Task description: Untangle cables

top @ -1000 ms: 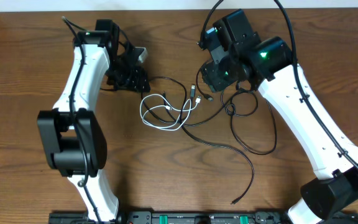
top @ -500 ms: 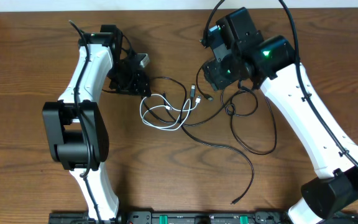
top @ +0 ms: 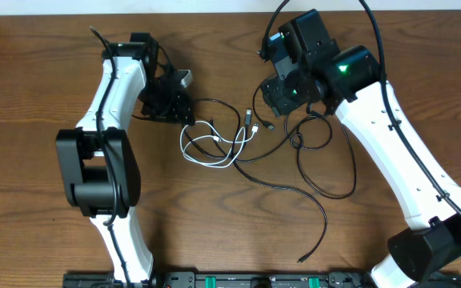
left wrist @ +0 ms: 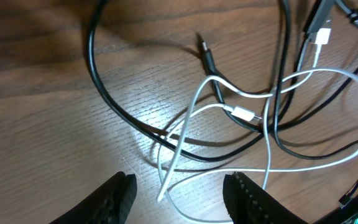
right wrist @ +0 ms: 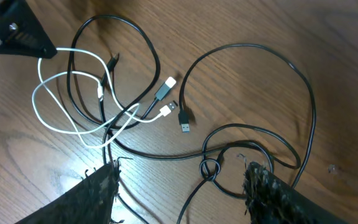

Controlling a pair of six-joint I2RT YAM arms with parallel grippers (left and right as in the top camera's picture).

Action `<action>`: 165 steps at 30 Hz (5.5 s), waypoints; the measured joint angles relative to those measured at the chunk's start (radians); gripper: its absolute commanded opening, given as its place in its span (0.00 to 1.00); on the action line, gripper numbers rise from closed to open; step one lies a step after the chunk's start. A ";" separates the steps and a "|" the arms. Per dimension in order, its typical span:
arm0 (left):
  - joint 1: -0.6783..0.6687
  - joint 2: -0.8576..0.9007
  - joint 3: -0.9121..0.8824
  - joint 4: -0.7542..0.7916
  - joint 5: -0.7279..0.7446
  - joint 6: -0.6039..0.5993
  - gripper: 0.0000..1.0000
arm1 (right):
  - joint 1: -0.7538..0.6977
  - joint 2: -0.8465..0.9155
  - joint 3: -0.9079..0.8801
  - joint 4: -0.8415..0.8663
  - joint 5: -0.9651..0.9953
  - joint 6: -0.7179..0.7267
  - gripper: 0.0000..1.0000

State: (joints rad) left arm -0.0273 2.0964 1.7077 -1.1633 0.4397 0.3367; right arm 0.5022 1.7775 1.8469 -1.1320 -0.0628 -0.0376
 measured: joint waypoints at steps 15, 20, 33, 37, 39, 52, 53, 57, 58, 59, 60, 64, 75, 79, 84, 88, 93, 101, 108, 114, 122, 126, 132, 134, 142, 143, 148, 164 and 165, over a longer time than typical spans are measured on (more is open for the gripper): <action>-0.034 0.092 -0.004 -0.015 0.040 0.024 0.50 | -0.029 0.000 0.000 0.004 0.000 0.000 0.62; -0.034 0.092 -0.004 -0.027 0.070 0.039 0.49 | -0.029 0.000 0.000 0.004 0.000 0.000 0.59; -0.034 0.092 -0.005 -0.037 0.085 0.079 0.07 | -0.029 0.000 0.000 0.003 0.000 0.000 0.60; -0.034 0.092 -0.005 -0.037 0.085 0.080 0.07 | -0.029 0.000 0.000 0.003 0.000 0.000 0.60; -0.034 0.092 -0.005 -0.037 0.085 0.080 0.08 | -0.029 0.000 0.000 0.003 0.000 -0.001 0.59; -0.034 -0.069 -0.005 -0.034 0.085 0.080 0.07 | -0.056 0.000 0.000 0.003 0.000 -0.003 0.52; -0.034 -0.124 -0.004 -0.031 0.085 0.080 0.07 | -0.059 0.000 0.000 0.003 0.000 -0.003 0.51; -0.034 -0.318 0.002 -0.021 0.086 0.079 0.08 | -0.061 0.000 0.000 0.003 0.000 -0.003 0.51; -0.034 -0.362 0.005 -0.019 0.086 0.079 0.07 | -0.061 0.000 0.000 0.003 0.000 -0.003 0.51; -0.034 -0.402 0.008 -0.017 0.087 0.079 0.07 | -0.061 0.000 0.000 0.002 0.000 -0.003 0.51; -0.034 -0.442 0.009 -0.015 0.088 0.079 0.07 | -0.061 0.000 0.000 0.002 0.000 -0.003 0.51; -0.034 -0.576 0.010 -0.015 0.090 0.079 0.07 | -0.061 0.000 0.000 -0.001 0.000 -0.003 0.50; -0.034 -0.797 0.010 -0.014 0.122 0.079 0.07 | -0.061 0.000 0.000 -0.003 0.000 -0.003 0.50; -0.034 -0.809 0.010 -0.006 0.123 0.079 0.07 | -0.061 0.000 0.000 -0.007 0.000 -0.003 0.50; -0.034 -0.764 0.010 -0.005 0.111 0.079 0.07 | -0.061 0.000 0.000 -0.009 0.000 -0.003 0.49; -0.034 -0.679 0.010 -0.001 0.112 0.079 0.07 | -0.061 0.000 0.000 -0.009 0.000 -0.003 0.49; -0.054 -0.557 0.010 0.014 0.111 0.079 0.23 | -0.061 0.000 0.000 -0.009 0.000 -0.003 0.51; -0.081 -0.434 0.010 0.023 0.110 0.064 0.77 | -0.061 0.000 0.000 -0.018 -0.019 -0.003 0.61; -0.078 -0.425 0.010 0.056 0.039 0.030 0.82 | -0.060 0.000 0.000 -0.043 -0.074 -0.015 0.62; -0.021 -0.425 0.010 0.100 -0.071 -0.081 0.82 | -0.057 0.000 0.000 -0.061 -0.132 -0.040 0.62; 0.146 -0.425 0.010 0.109 -0.106 -0.182 0.82 | -0.040 0.005 0.000 -0.062 -0.232 -0.074 0.63; 0.208 -0.425 0.010 0.101 -0.075 -0.191 0.82 | -0.004 0.059 0.000 -0.061 -0.258 -0.080 0.63; 0.209 -0.425 0.010 0.098 -0.049 -0.189 0.82 | 0.057 0.213 0.000 -0.047 -0.274 -0.081 0.63; 0.207 -0.425 0.010 0.098 -0.043 -0.185 0.83 | 0.076 0.247 0.000 -0.041 -0.276 -0.084 0.62; 0.206 -0.419 0.010 0.098 0.002 -0.183 0.83 | 0.165 0.321 0.000 0.003 -0.290 -0.107 0.63; 0.206 -0.418 0.010 0.098 0.004 -0.182 0.82 | 0.172 0.324 0.000 0.011 -0.291 -0.107 0.63; 0.204 -0.416 0.010 0.098 0.036 -0.179 0.82 | 0.197 0.336 0.000 0.051 -0.314 -0.132 0.64; 0.163 -0.416 0.010 0.096 0.060 -0.168 0.82 | 0.180 0.339 0.000 0.073 -0.384 -0.347 0.70; 0.161 -0.416 0.010 0.096 0.060 -0.167 0.82 | 0.176 0.339 0.000 0.068 -0.387 -0.357 0.70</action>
State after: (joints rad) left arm 0.1333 1.6802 1.7172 -1.0676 0.4999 0.1699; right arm 0.6785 2.1162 1.8469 -1.0641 -0.4496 -0.3946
